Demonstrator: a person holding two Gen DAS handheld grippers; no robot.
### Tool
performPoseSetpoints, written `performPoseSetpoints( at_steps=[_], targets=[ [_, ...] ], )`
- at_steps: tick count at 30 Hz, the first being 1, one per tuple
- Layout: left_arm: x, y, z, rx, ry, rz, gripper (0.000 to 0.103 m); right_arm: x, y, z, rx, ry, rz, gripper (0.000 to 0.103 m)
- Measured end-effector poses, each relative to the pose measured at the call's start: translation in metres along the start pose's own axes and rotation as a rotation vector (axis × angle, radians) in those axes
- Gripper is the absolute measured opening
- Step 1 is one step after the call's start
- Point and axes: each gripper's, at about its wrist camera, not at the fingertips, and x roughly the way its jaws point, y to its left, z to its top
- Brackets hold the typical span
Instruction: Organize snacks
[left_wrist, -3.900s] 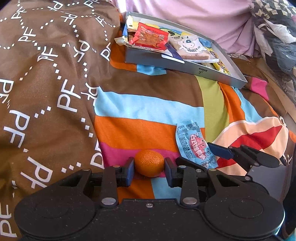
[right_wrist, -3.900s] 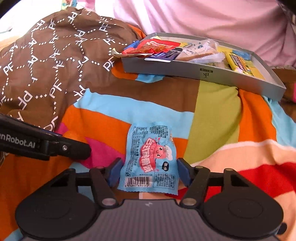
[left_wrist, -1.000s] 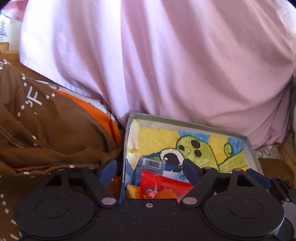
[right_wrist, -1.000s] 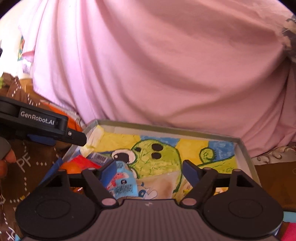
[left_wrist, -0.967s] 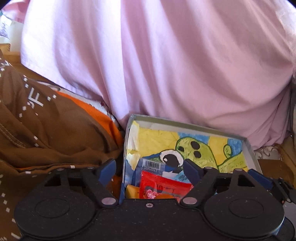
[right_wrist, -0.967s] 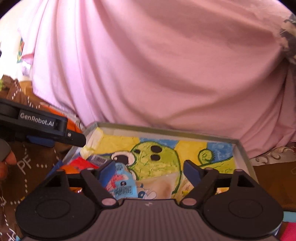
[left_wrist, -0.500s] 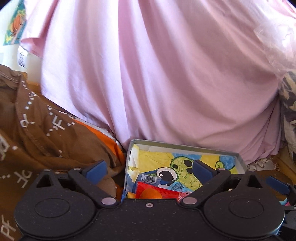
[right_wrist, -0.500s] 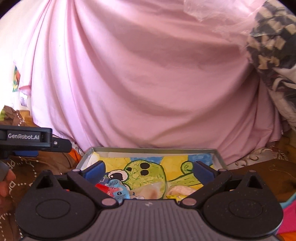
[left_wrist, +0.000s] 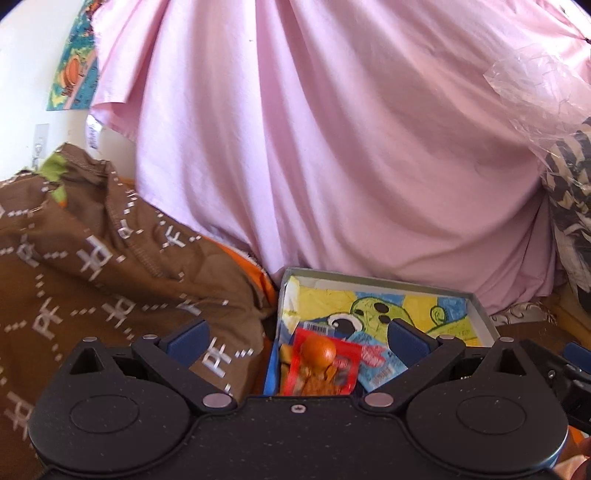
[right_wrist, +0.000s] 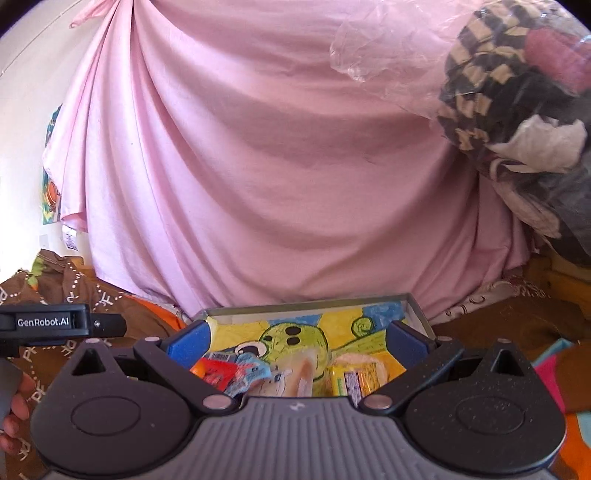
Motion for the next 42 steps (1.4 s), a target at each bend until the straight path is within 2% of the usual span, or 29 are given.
performPoseSetpoints(
  at_steps=[12, 17, 22, 27, 35, 42],
  targets=[
    [-0.065, 0.008, -0.041, 0.053, -0.024, 0.052, 0.102, -0.059, 0.003, -0.026, 0.023, 0.009, 0.009, 0.103],
    [-0.083, 0.015, -0.059, 0.040, 0.014, 0.034, 0.102, -0.078, 0.010, -0.038, 0.010, 0.030, 0.020, 0.103],
    [-0.100, 0.020, -0.073, 0.064, 0.013, 0.032, 0.102, -0.097, 0.016, -0.052, 0.014, 0.034, 0.009, 0.103],
    [-0.112, 0.024, -0.087, 0.072, 0.039, 0.043, 0.102, -0.110, 0.016, -0.069, 0.039, 0.070, -0.011, 0.103],
    [-0.128, 0.025, -0.114, 0.108, 0.099, -0.001, 0.102, -0.127, 0.006, -0.095, 0.082, 0.153, -0.041, 0.103],
    [-0.133, 0.028, -0.128, 0.113, 0.129, 0.011, 0.102, -0.141, 0.011, -0.103, 0.035, 0.157, -0.037, 0.103]
  ],
)
